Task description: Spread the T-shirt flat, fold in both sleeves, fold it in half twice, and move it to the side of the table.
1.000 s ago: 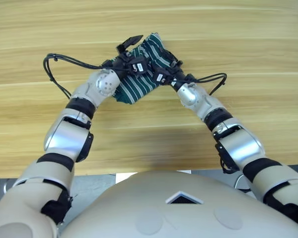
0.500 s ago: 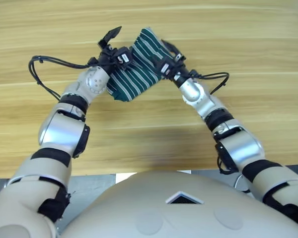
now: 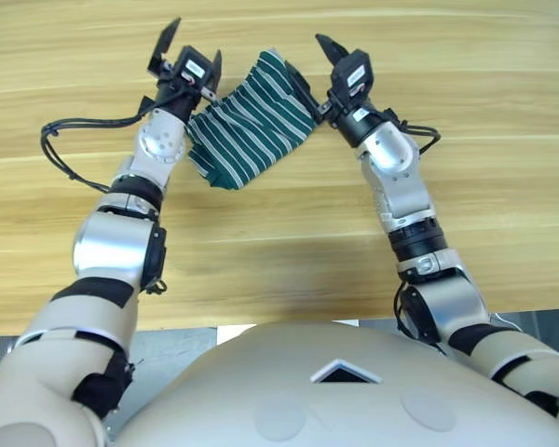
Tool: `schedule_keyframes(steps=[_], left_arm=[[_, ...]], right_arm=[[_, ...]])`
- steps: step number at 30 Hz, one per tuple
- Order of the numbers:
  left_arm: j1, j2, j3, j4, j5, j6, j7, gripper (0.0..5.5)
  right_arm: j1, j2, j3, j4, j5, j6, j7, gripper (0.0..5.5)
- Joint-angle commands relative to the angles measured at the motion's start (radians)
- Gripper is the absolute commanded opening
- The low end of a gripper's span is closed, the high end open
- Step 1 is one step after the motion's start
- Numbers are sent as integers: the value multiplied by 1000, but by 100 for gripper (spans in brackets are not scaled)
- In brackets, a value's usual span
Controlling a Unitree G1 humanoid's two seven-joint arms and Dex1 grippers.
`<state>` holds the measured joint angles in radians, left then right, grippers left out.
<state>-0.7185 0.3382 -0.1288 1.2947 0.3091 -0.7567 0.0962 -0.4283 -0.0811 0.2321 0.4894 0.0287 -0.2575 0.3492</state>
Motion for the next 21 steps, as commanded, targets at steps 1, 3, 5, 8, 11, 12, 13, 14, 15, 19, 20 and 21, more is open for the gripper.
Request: schedule_keyframes(steps=[1,3,5,8,11,12,13,14,15,19,20,21], left_arm=[[62,12,5,-89,-6,-135,4,376],[108,20,-34,-150,44,-185,11,376],[155,25,-108,-200,130,-208,-1,376],[228,33,-234,-261,265,-205,-33,376],[261,45,-288,-285,308,-181,-73,376],[263,47,-292,-285,311,-171,-77,376],[258,55,-296,-266,322,-143,-65,376],[253,62,-297,-247,329,-120,-50,376],[249,73,-293,-227,332,-96,-20,376],[280,71,-269,-210,277,-115,13,376],[295,67,-268,-209,267,-123,14,376],[321,63,-265,-213,246,-144,-5,376]], right_arm=[[-194,20,3,274,-85,-44,-40,294],[-296,28,0,431,-122,-57,-75,294],[-376,34,-5,559,-149,-65,-106,294],[-451,39,-2,699,-190,-41,-153,294],[-458,37,10,775,-232,-20,-177,294],[-458,37,10,787,-241,-19,-178,294],[-459,39,13,800,-253,-14,-182,294],[-461,41,13,809,-261,-9,-185,294],[-466,43,11,817,-269,-3,-194,294],[-478,40,-28,821,-255,-9,-227,294],[-479,38,-42,818,-247,-13,-237,294],[-478,34,-50,816,-246,-17,-254,294]])
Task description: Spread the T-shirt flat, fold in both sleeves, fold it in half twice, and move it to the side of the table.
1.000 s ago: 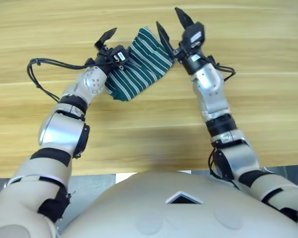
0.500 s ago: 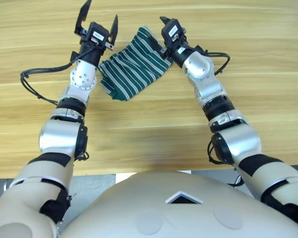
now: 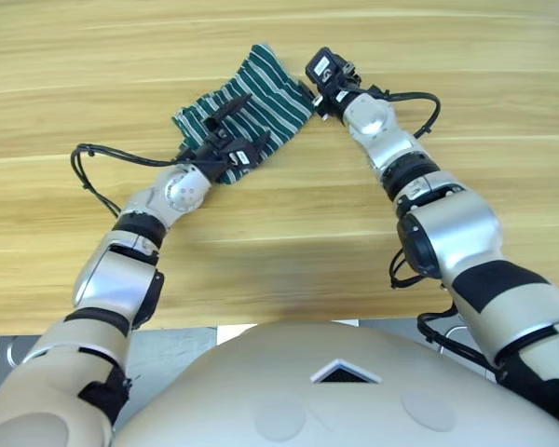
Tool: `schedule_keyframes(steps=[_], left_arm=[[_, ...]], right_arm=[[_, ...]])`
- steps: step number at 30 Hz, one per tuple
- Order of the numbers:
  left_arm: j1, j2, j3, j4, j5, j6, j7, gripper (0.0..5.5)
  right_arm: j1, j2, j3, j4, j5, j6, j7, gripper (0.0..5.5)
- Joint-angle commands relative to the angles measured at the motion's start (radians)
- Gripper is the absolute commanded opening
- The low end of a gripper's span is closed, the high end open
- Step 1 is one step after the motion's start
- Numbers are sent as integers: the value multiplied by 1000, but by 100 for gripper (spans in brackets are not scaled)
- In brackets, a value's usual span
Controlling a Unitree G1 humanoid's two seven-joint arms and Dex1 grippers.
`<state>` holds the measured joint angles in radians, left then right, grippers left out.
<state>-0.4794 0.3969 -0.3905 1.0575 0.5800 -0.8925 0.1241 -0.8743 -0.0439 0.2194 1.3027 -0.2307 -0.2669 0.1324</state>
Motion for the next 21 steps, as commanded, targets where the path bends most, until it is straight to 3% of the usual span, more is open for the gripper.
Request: schedule_keyframes(steps=[1,6,11,15,18,21], left_arm=[[110,-1,-2,15,-52,-33,-64,376],[318,-29,-47,-113,-243,-110,-326,376],[559,29,-172,-460,-388,-38,-577,376],[646,168,-157,-675,-418,22,-653,376],[677,258,-82,-842,-496,22,-661,376],[693,296,24,-1010,-556,18,-621,376]], right_arm=[[-29,-7,-45,0,12,-10,-51,294],[10,-52,-52,-34,-8,-84,-105,294],[111,-94,-57,-171,8,-191,-60,294],[464,-211,7,-664,116,-270,236,294],[752,-328,32,-1068,338,-242,448,294],[924,-400,47,-1287,452,-237,539,294]])
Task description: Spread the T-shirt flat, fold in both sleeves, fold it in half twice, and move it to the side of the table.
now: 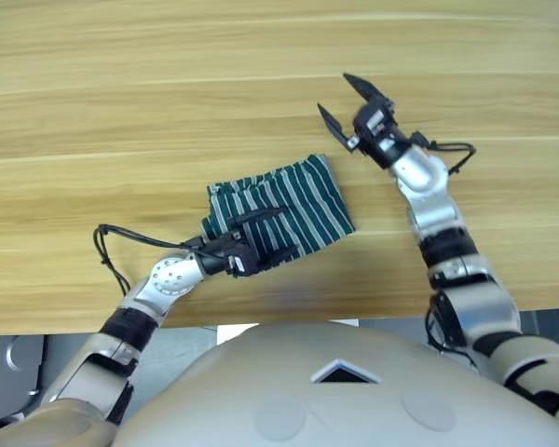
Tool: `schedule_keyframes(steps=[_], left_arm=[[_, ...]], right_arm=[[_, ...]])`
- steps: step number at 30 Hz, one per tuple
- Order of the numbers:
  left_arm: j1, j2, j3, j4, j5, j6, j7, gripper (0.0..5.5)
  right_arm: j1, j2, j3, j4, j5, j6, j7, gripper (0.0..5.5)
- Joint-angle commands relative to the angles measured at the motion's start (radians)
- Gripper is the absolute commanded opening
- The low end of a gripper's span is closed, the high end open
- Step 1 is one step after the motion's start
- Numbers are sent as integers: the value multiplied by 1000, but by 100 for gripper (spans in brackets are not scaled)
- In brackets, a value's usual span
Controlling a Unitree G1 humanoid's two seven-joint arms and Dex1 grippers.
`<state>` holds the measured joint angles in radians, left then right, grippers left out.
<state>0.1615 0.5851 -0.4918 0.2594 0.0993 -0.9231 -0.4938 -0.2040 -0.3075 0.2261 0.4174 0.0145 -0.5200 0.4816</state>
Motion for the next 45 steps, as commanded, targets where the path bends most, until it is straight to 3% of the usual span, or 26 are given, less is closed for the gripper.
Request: schedule_keyframes(steps=[1,7,12,18,28,37,42,45], left_arm=[[59,111,166,-269,-96,49,20,376],[128,117,283,-460,-116,156,45,376],[122,78,327,-334,65,256,99,376],[16,30,298,-77,274,282,191,376],[-48,13,256,88,296,209,223,376],[-45,25,261,187,251,172,234,376],[-91,2,248,274,245,145,248,376],[-131,-20,244,308,246,120,264,376]], right_arm=[[297,-163,36,-457,239,17,216,294],[441,-271,-4,-604,302,30,324,294],[372,-211,60,-543,140,53,291,294],[177,-95,95,-300,2,115,217,294],[-16,15,92,119,-105,97,124,294],[-218,122,-91,540,49,234,99,294],[-261,145,-221,590,189,364,169,294],[-232,167,-256,497,248,415,232,294]])
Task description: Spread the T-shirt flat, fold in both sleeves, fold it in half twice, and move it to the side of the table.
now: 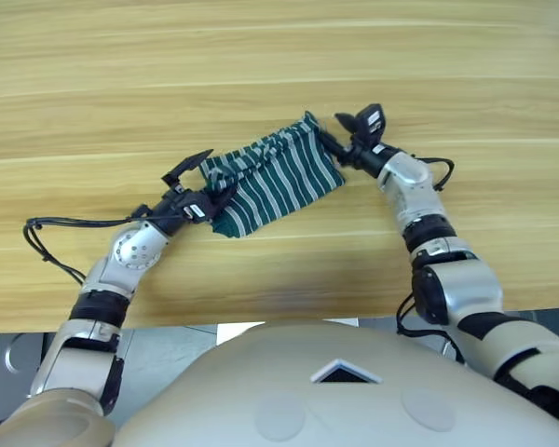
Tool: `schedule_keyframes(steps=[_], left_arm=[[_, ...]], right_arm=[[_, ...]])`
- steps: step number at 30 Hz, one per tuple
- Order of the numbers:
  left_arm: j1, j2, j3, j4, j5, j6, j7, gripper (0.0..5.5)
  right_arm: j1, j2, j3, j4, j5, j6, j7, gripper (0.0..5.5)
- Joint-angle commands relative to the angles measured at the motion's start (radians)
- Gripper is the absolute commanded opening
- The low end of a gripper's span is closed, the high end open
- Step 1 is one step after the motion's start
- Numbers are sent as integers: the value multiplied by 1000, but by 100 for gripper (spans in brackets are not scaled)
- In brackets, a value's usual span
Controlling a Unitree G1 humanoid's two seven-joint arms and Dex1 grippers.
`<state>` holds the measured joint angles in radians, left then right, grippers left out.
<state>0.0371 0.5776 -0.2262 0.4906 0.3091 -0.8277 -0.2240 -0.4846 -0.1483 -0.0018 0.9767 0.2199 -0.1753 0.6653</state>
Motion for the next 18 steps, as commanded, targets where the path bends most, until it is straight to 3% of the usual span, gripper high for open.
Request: schedule_keyframes(steps=[1,5,8,12,18], left_arm=[[-18,-19,-21,82,35,15,0,376],[-60,-46,7,79,1,-24,32,376],[-44,-54,55,33,-73,-45,49,376],[-37,-86,146,-37,-238,-37,57,376],[-121,-98,190,130,-151,79,138,376]], right_arm=[[74,16,-24,-124,51,66,69,294],[312,21,42,-690,104,-5,152,294],[420,-15,104,-897,-3,-89,124,294],[502,-39,221,-973,-202,-197,62,294],[395,9,329,-761,-341,-187,-25,294]])
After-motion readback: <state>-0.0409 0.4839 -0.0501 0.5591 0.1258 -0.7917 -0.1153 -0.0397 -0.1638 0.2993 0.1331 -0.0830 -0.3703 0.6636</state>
